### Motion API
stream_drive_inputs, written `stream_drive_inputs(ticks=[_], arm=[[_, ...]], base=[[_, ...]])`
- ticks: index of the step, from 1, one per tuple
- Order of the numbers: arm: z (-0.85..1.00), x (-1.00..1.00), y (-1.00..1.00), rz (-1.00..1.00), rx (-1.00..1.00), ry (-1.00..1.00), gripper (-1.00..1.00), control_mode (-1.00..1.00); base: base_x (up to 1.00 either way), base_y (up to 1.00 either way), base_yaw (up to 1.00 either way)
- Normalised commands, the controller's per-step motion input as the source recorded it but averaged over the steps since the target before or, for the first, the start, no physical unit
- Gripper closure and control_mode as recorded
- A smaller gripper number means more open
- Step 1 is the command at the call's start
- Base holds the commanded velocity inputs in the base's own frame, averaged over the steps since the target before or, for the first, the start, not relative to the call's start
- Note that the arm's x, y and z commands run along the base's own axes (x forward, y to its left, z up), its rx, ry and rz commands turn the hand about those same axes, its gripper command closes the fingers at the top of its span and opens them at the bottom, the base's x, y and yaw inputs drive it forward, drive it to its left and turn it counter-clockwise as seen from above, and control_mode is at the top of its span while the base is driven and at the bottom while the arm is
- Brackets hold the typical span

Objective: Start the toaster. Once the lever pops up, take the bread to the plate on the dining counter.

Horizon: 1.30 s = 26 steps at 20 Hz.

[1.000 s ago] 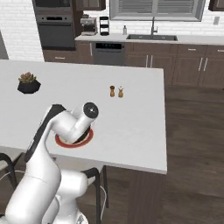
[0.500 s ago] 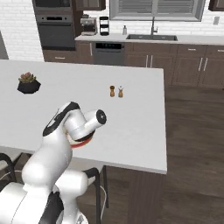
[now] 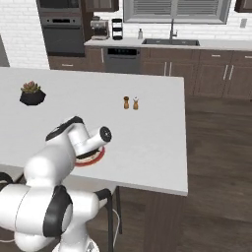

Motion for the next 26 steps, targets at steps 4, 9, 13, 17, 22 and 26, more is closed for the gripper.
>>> stream_drive_inputs(ticks=[4,9,13,17,22,26], arm=[[-0.28,0.16,0.00,-0.10,-0.07,0.00,1.00,-1.00],[-0.24,0.32,0.00,-0.14,-0.08,0.03,1.00,-1.00],[-0.17,0.47,0.00,-0.12,-0.08,0.04,1.00,-1.00],[-0.15,0.20,0.00,-0.12,-0.09,0.06,-1.00,-1.00],[0.00,0.00,-0.16,-0.14,-0.09,0.07,-1.00,-1.00],[0.25,0.00,-0.33,-0.11,-0.08,0.01,-1.00,-1.00]], base=[[0.00,0.00,0.00],[0.00,0.00,0.00],[0.00,0.00,0.00],[0.00,0.00,0.00],[0.00,0.00,0.00],[0.00,0.00,0.00]])
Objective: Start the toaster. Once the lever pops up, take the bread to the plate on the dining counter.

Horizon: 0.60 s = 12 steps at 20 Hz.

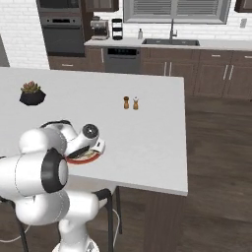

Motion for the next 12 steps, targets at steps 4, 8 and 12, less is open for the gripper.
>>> stream_drive_inputs(ticks=[4,8,12], arm=[[0.64,0.00,-0.33,-0.09,-0.10,0.00,-1.00,-1.00],[0.95,-0.01,-0.17,-0.07,-0.11,0.00,-1.00,-1.00],[1.00,-0.22,0.00,-0.03,-0.07,0.00,-1.00,-1.00]], base=[[0.00,0.00,0.00],[0.00,0.00,0.00],[0.00,0.00,0.00]])
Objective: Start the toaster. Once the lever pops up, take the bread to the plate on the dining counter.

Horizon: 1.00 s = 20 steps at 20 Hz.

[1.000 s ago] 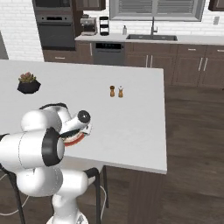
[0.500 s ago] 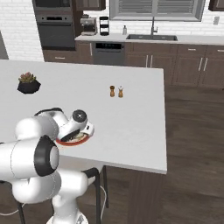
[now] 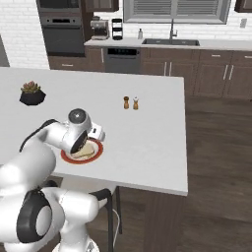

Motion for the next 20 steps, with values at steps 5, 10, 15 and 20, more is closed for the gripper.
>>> stream_drive_inputs(ticks=[5,10,15,20], arm=[[1.00,-0.60,0.02,-0.09,-0.01,0.06,-1.00,-1.00],[0.81,-0.98,0.03,-0.07,0.00,0.11,-1.00,-1.00],[0.41,-1.00,0.13,-0.05,0.00,0.01,-1.00,-1.00],[0.15,-1.00,0.20,-0.03,-0.01,0.00,-1.00,-1.00]], base=[[0.00,0.00,0.00],[0.00,0.00,0.00],[0.00,0.00,0.00],[0.00,0.00,0.00]])
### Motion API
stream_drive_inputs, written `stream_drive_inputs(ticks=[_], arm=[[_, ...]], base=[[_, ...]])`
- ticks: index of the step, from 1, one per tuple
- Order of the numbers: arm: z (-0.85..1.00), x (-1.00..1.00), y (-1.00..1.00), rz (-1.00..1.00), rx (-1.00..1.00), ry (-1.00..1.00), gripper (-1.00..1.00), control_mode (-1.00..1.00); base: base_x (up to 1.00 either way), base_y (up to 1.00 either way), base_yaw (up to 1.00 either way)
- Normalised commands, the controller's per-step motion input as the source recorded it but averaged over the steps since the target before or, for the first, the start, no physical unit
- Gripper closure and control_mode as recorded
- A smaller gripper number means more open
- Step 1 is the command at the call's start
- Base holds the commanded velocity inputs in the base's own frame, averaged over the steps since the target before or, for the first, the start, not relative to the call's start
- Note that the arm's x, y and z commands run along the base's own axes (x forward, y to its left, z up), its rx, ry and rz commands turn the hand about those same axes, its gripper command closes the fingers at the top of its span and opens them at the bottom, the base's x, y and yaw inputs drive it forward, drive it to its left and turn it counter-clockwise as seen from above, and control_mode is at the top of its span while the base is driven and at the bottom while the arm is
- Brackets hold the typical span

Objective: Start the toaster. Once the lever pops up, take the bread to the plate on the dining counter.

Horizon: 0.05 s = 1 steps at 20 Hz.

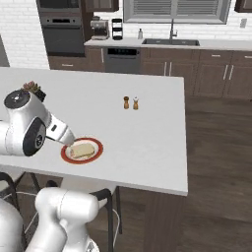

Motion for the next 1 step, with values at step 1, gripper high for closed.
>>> stream_drive_inputs(ticks=[1], arm=[[0.01,-1.00,0.25,0.00,-0.03,-0.03,-1.00,-1.00]], base=[[0.00,0.00,0.00]])
